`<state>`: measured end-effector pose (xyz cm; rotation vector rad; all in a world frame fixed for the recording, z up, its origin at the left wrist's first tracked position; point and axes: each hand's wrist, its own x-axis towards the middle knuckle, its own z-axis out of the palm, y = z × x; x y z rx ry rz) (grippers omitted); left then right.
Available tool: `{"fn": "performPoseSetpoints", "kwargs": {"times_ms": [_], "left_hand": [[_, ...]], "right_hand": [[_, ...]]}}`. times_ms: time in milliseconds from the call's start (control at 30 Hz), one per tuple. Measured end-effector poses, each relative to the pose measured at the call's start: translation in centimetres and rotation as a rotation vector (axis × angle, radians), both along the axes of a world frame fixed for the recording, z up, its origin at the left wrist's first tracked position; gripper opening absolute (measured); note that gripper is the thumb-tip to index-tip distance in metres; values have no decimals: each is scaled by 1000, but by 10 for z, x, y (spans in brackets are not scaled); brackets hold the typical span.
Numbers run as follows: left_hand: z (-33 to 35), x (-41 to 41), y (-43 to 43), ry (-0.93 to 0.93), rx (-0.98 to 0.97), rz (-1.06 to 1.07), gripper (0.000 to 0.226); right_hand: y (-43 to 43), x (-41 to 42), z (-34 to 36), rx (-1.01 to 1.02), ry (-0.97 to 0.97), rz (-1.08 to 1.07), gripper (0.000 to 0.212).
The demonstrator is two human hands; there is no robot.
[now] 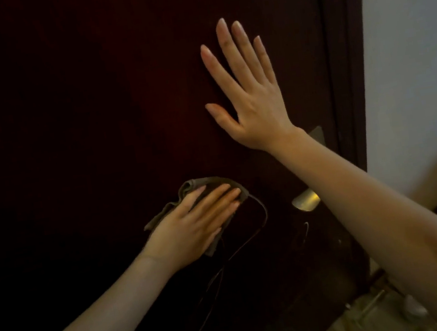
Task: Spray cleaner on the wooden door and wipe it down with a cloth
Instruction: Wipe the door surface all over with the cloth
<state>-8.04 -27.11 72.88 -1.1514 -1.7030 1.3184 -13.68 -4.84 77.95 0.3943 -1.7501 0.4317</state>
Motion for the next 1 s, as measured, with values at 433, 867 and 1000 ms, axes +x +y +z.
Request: {"fn": "performPoseSetpoints", "kwargs": {"times_ms": [433, 867, 1000], "left_hand": [[-16, -3, 5, -70, -53, -2, 64], [-28, 5, 22, -30, 51, 139, 65], [-32, 9, 23, -23, 143, 162, 63]], "right_hand": [[15, 2, -22, -8, -90, -7, 57], [12, 5, -21, -21, -157, 18, 56], [7, 11, -19, -44, -195, 48, 59]]}}
